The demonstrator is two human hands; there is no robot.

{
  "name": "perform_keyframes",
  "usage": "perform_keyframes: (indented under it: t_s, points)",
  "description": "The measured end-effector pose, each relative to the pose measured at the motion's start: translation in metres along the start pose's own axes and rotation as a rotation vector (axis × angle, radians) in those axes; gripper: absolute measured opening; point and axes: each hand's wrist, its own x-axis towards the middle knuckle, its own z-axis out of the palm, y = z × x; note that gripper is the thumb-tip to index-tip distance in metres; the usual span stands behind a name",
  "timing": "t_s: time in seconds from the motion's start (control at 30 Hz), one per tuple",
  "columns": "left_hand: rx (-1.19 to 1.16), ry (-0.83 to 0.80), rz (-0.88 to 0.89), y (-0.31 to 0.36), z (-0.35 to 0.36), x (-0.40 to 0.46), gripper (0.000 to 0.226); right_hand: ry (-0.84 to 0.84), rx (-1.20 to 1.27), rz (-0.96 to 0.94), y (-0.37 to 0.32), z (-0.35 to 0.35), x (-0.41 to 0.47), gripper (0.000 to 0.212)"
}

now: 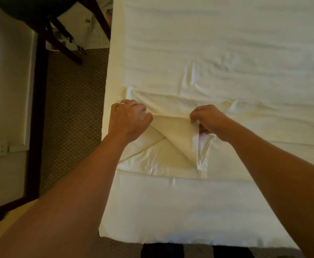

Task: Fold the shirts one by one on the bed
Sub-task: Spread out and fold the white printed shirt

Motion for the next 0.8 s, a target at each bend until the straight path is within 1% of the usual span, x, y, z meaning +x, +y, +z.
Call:
perform_keyframes:
  t_s: [0.07,0.13,0.17,0.2,0.23,0.3,0.4,0.5,0.63,0.8]
  points:
    - [0.035,-0.017,0.008,0.002,-0.002,0.007,0.052,0.032,0.005,-0.024,0.001,-0.013,0.005,0.013]
    - [0.070,-0.016,0.017,0.005,-0.002,0.014,0.038,0.034,-0.063,-0.079,0.005,-0.016,0.009,0.023]
    - [0.072,-0.011,0.014,0.006,-0.003,0.018,0.030,0.046,-0.143,-0.114,0.006,-0.015,0.011,0.024]
    - [0.062,-0.004,0.005,0.008,-0.004,0.022,0.025,0.070,-0.219,-0.142,0.006,-0.014,0.013,0.023]
    - [0.043,0.003,-0.009,0.010,-0.006,0.026,0.023,0.100,-0.266,-0.149,0.007,-0.014,0.015,0.027]
    - [-0.015,0.017,-0.027,0.013,-0.008,0.034,0.022,0.164,-0.251,-0.134,0.008,-0.016,0.021,0.034]
    - [-0.055,0.033,-0.033,0.013,-0.010,0.045,0.023,0.278,-0.123,-0.079,0.012,-0.025,0.028,0.027]
    - [0.029,0.012,-0.039,0.010,-0.011,0.053,0.028,0.348,-0.110,-0.018,0.019,-0.034,0.029,0.022]
    - [0.093,0.020,-0.048,0.007,-0.010,0.059,0.022,0.366,-0.093,0.013,0.025,-0.035,0.032,0.027]
    - [0.113,0.054,-0.093,0.006,-0.010,0.065,0.017,0.365,-0.171,0.003,0.026,-0.033,0.037,0.026]
